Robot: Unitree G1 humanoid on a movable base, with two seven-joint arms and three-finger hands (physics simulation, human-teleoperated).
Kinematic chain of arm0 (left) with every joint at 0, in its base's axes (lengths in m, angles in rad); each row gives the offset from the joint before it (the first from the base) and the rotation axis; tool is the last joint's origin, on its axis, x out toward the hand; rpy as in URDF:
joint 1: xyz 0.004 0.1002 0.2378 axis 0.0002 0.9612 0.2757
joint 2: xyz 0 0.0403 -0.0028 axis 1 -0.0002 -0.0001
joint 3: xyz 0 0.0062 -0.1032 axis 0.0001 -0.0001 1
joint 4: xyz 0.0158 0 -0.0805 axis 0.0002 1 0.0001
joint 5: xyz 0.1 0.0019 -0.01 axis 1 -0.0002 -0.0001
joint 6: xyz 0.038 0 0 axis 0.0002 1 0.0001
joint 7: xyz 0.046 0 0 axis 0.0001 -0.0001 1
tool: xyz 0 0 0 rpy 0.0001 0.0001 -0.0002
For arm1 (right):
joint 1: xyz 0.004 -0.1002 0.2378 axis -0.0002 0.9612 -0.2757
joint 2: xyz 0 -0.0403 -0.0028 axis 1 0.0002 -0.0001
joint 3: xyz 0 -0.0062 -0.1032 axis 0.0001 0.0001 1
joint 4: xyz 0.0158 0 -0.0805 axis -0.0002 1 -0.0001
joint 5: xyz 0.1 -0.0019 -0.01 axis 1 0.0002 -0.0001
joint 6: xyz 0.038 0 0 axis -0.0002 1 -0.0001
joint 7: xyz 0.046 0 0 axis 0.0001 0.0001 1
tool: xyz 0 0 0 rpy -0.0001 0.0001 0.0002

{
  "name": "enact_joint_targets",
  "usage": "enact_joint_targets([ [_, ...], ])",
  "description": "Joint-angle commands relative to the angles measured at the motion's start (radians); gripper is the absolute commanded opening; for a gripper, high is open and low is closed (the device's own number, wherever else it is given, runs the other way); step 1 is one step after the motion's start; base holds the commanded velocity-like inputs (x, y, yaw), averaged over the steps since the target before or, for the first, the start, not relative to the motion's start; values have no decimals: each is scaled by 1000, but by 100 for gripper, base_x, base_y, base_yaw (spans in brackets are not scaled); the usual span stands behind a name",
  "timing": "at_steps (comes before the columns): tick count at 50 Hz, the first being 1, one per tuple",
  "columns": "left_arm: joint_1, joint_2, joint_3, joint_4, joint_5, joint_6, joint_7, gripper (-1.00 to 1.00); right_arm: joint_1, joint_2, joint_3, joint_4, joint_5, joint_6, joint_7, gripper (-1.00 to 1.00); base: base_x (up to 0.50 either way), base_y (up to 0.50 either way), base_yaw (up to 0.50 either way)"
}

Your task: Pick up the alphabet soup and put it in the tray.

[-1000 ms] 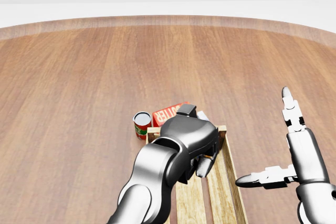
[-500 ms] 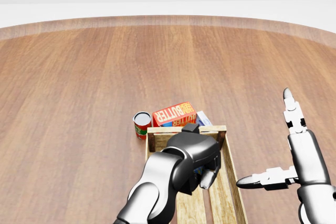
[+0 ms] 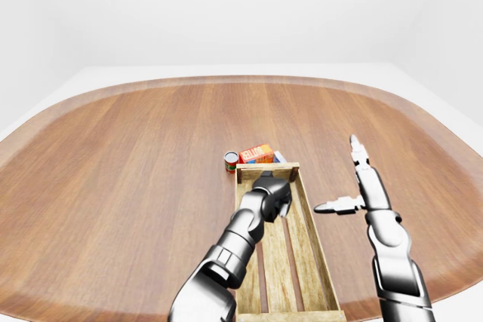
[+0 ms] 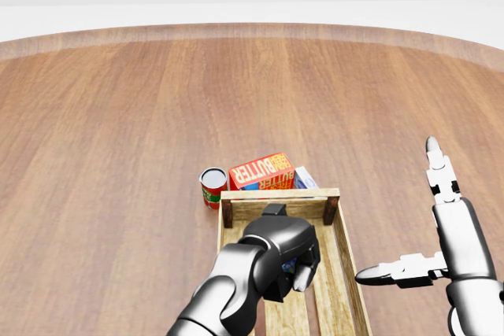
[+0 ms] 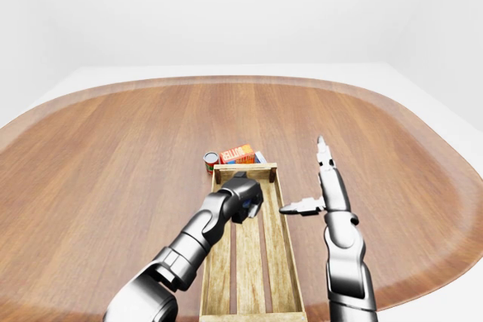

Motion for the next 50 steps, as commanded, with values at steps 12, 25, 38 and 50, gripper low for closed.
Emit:
enact_joint_targets([
  [12, -82, -14, 1, 270, -80, 0, 172, -100, -2, -1, -1, 4, 4, 0, -1, 100, 0, 0, 0],
  [25, -110, -38, -4, 311, -66, 0, 180, -100, 1, 1, -1, 9, 9, 0, -4, 100, 0, 0, 0],
  [38, -122, -58, -3, 395, -52, 0, 216, -100, 4, 1, -4, 2, 14, 0, -2, 100, 0, 0, 0],
  [50, -137, -60, 11, 445, -61, 0, 246, -100, 12, 4, -7, -10, 14, 0, 2, 100, 0, 0, 0],
])
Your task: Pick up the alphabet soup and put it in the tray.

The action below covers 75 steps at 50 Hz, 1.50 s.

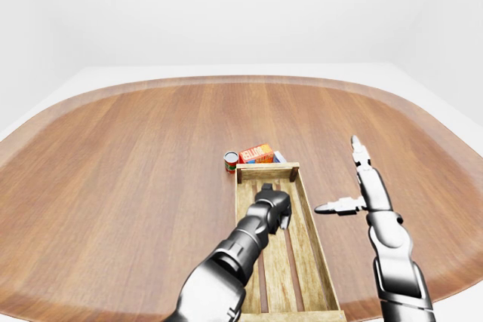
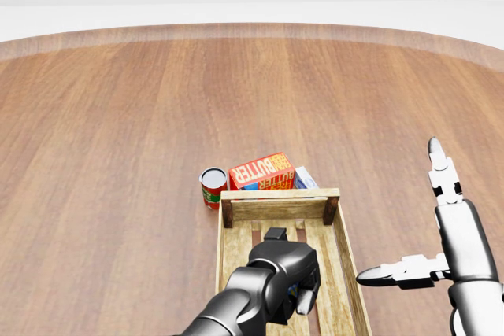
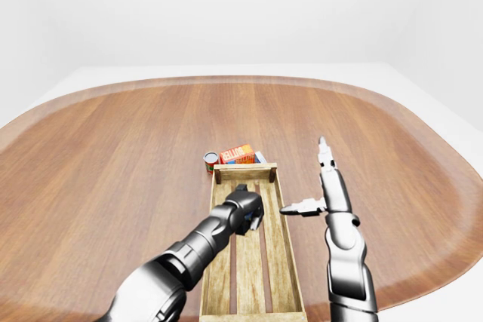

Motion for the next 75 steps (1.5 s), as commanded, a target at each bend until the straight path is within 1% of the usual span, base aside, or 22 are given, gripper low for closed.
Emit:
enact_joint_targets([
  [1, -13, -10, -2, 37, -11, 0, 23, -100, 6, 4, -1, -6, 1, 0, 0, 100, 0, 0, 0],
  [31, 14, -19, -5, 85, 11, 0, 67, -100, 12, 7, -3, -16, 1, 0, 1, 100, 0, 0, 0],
  [48, 3, -19, 3, 87, 8, 0, 68, -100, 12, 8, -2, -6, 6, 0, -2, 100, 0, 0, 0],
  [49, 3, -19, 3, 87, 9, 0, 67, 78, 12, 8, -1, -8, 6, 0, -1, 100, 0, 0, 0],
  [50, 2, -19, 4, 86, 7, 0, 65, 100, 12, 7, -1, -8, 5, 0, -1, 100, 0, 0, 0],
  [75, -1, -19, 3, 86, 10, 0, 68, 100, 12, 10, 5, -11, 6, 0, -2, 100, 0, 0, 0],
])
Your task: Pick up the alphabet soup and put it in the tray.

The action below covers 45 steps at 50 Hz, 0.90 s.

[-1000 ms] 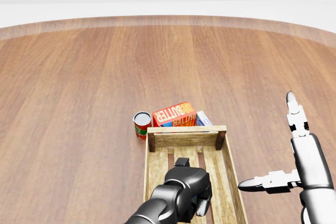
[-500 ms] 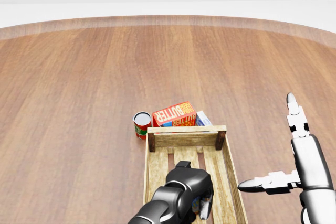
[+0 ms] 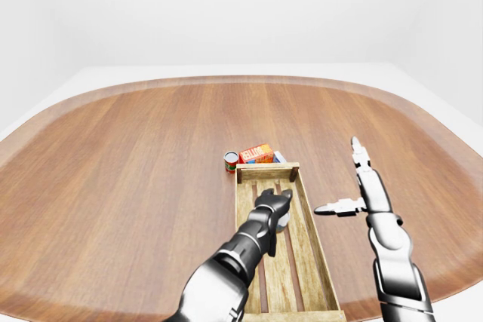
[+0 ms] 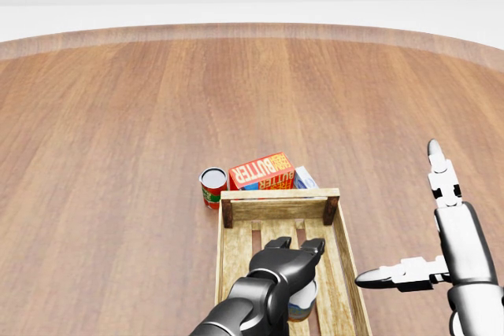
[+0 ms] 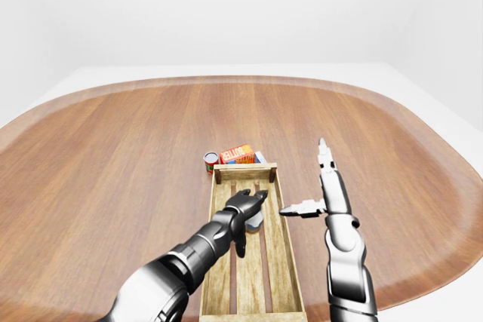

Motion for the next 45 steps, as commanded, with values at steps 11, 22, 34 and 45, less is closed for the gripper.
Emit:
enact_joint_targets([
  [11, 6, 0, -11, 1, 0, 0, -10, 100, 1, 2, 3, 12, 2, 0, -7, 100, 0, 0, 0],
  [22, -7, 0, -8, -5, -4, 0, -15, 100, -7, 0, 6, 19, 1, 0, -10, 100, 0, 0, 0],
  [34, -26, 18, 0, -20, -23, 0, -23, 100, -8, 1, 12, 8, -3, 0, -8, 100, 0, 0, 0],
  [45, -46, 44, 5, -56, -52, 0, -37, 100, -11, 3, 17, 10, -7, 0, -10, 100, 0, 0, 0],
])
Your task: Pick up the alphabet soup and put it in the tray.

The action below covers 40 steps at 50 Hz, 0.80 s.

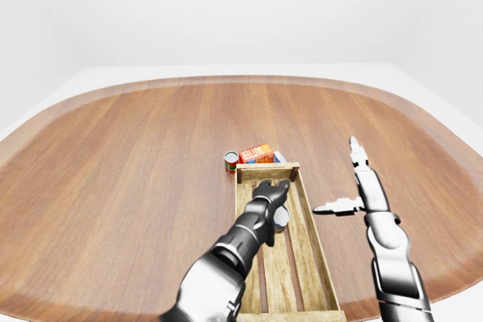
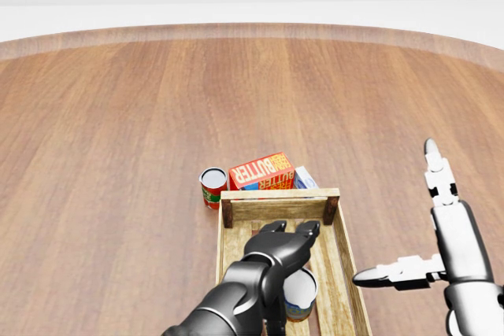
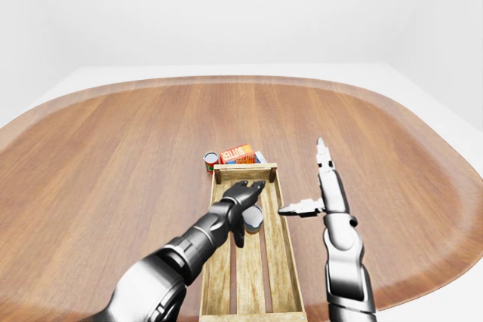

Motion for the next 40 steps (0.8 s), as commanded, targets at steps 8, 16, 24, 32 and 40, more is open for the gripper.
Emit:
enact_joint_targets([
  [8, 4, 19, -12, -90, -49, 0, -43, 100, -10, 1, 13, 6, -6, 0, -4, 100, 0, 0, 0],
  [16, -1, 29, 1, -144, -108, 0, -47, 100, -16, 1, 18, 15, -9, 0, -7, 100, 0, 0, 0],
  [24, 54, 48, -21, -291, -111, 0, -100, 100, -14, 3, 22, 1, -14, 0, -4, 100, 0, 0, 0],
  [32, 183, 82, -41, -585, -74, 0, -222, 100, -19, 3, 26, 8, -16, 0, -5, 100, 0, 0, 0],
  [40, 247, 109, -29, -789, -85, 0, -279, 100, -21, 4, 31, 18, -17, 0, -10, 100, 0, 0, 0],
])
